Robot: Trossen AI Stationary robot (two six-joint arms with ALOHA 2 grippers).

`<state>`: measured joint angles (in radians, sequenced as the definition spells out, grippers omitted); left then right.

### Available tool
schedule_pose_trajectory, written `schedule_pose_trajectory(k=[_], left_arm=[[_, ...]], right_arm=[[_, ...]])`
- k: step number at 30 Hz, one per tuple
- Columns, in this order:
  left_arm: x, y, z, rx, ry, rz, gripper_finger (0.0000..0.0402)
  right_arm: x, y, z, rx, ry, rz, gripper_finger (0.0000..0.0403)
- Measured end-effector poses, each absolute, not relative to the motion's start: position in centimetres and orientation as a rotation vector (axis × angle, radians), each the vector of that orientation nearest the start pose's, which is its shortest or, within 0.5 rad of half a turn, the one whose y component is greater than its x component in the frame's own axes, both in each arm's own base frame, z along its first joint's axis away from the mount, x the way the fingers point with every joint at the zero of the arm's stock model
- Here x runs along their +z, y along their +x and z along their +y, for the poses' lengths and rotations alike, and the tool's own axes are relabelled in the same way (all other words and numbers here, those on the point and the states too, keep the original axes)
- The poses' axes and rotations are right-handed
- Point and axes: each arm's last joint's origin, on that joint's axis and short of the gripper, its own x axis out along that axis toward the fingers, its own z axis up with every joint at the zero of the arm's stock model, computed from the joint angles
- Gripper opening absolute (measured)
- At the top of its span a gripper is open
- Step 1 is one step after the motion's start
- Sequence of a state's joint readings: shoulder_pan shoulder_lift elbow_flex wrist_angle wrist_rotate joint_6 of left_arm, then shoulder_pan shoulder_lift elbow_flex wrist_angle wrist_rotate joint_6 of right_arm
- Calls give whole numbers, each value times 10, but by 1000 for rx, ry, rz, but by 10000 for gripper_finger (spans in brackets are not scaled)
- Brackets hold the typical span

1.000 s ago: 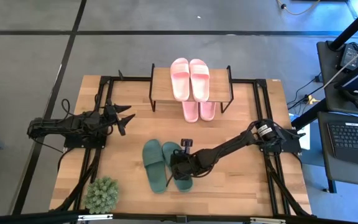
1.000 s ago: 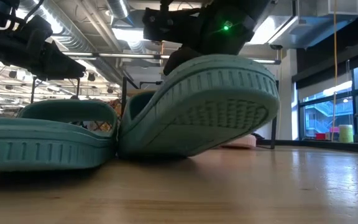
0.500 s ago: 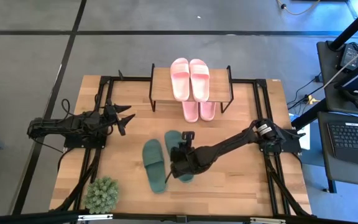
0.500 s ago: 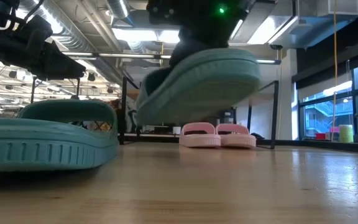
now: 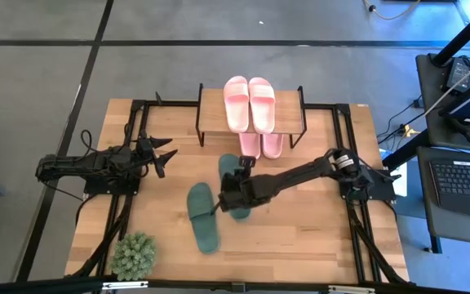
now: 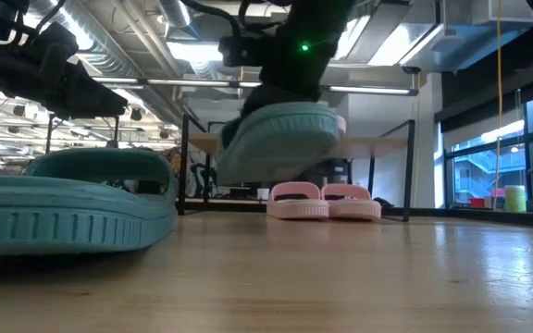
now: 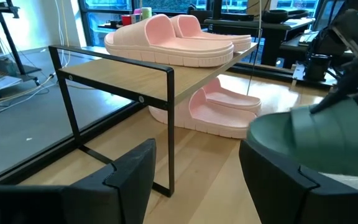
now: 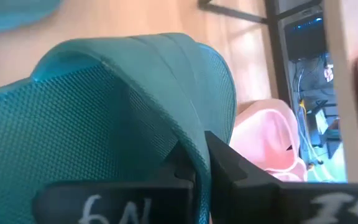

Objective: Pick and place slides into the shelf
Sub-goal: Put the green slide under the shelf

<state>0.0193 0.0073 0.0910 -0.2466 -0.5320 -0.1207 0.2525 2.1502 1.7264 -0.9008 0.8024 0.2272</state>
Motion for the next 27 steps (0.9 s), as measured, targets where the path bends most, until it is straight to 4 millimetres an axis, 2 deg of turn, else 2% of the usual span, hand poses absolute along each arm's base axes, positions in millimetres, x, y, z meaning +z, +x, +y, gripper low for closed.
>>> schedule_pose_trajectory(k=[8, 17, 27], left_arm=[[171, 86, 16, 559, -75, 126, 224], [171, 86, 16, 559, -75, 127, 224], [171, 86, 16, 559, -75, 128, 224]], right_arm=[[196, 433, 68, -623, -439, 1052, 14], [171, 432, 55, -617, -422, 969, 14], [150, 434, 18, -662, -365, 900, 14]])
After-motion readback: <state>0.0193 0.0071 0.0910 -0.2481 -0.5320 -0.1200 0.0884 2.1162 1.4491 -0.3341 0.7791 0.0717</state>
